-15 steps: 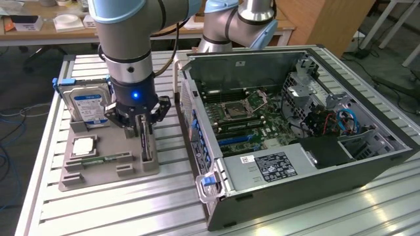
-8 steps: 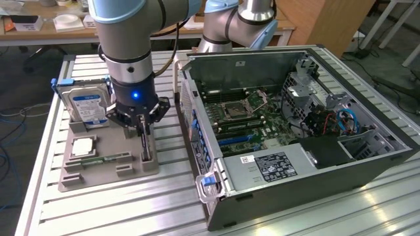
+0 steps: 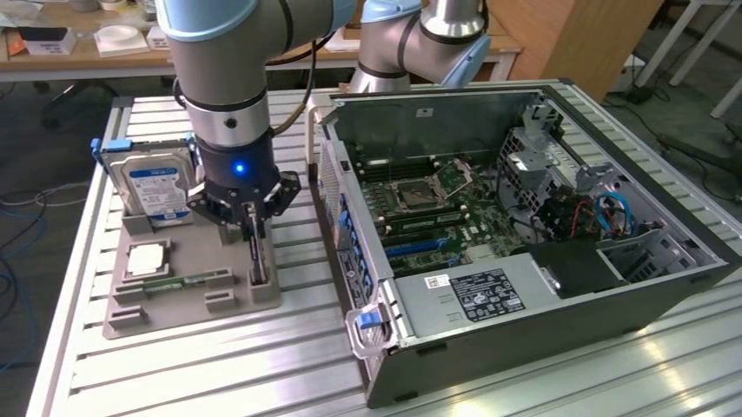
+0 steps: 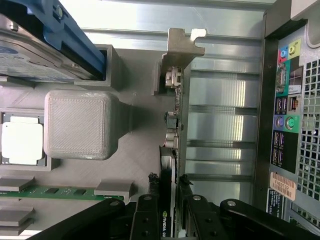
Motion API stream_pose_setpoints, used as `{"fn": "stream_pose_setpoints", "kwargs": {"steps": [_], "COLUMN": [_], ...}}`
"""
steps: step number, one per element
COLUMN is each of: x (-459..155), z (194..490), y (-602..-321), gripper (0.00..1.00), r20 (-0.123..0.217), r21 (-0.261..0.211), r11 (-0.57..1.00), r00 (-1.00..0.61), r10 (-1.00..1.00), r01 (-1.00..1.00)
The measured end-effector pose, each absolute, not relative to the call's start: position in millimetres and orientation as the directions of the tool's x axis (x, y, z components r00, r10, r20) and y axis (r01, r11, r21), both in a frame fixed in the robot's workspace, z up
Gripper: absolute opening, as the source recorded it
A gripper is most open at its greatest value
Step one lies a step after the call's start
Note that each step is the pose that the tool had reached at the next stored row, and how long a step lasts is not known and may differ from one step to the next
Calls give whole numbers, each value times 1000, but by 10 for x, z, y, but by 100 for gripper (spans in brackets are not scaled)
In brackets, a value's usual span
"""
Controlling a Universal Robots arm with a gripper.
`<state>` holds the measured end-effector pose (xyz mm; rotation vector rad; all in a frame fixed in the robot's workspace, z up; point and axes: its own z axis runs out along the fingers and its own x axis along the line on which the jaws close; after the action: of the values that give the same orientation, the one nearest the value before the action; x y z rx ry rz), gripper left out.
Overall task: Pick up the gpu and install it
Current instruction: 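Pick up the gpu and move the gpu toward the slot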
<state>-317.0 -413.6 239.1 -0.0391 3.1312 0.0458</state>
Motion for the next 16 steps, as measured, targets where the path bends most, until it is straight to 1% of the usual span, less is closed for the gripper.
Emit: {"fn": "stream_pose_setpoints", "kwargs": {"steps": [7, 16], "x": [-3170, -3170], "z": [2396, 2511], "y": [-4135, -4136], "gripper": [26, 26], "r20": [-10, -10], "r21": [29, 23], "r11": [999, 999], "r00": [-1000, -1000], "r10": [-25, -25], "r01": [-25, -25]}}
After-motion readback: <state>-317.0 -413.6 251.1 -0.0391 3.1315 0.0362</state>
